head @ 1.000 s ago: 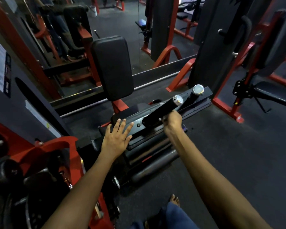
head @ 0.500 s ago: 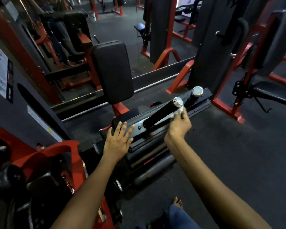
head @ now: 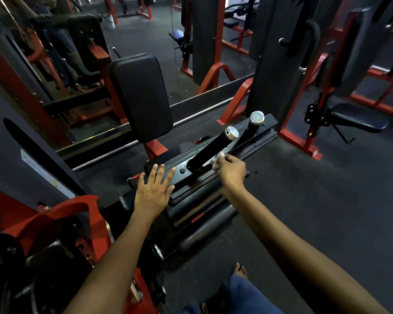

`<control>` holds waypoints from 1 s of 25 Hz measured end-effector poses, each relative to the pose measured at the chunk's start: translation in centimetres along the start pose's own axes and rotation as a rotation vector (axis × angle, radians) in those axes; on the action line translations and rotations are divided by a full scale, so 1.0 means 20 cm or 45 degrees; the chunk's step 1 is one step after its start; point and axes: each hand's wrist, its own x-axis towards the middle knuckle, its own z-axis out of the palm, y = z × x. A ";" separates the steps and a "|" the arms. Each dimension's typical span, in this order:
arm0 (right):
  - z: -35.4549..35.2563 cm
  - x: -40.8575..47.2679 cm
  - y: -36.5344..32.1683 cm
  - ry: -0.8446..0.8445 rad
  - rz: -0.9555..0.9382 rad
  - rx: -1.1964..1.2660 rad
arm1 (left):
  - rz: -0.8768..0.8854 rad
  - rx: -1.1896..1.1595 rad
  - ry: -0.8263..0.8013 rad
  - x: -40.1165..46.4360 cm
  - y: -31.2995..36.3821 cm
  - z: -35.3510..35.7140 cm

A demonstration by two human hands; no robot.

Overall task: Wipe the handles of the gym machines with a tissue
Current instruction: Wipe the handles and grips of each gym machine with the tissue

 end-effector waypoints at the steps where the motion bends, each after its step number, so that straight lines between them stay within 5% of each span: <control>1: -0.05 -0.02 -0.03 0.025 -0.224 -0.026 | -0.008 0.000 0.000 0.01 0.00 0.00; 3: -0.15 -0.03 -0.07 0.087 -0.837 -0.208 | -0.015 -0.003 -0.018 0.03 -0.01 -0.02; 6: -0.24 0.21 -0.01 0.078 -1.809 -0.937 | -0.008 -0.003 -0.040 0.03 0.00 -0.02; 12: -0.21 0.37 0.00 -0.191 -2.366 -1.603 | -0.020 -0.010 -0.026 0.03 -0.01 -0.03; 16: -0.22 0.33 -0.07 0.077 -2.230 -1.532 | -0.006 0.013 -0.007 0.02 0.00 -0.02; 21: 0.06 0.16 -0.16 -0.418 -1.853 -1.753 | -0.004 0.010 -0.005 0.02 0.01 -0.01; 25: 0.13 0.14 -0.52 -0.140 -1.246 -2.249 | -0.016 0.035 -0.024 0.04 0.00 -0.02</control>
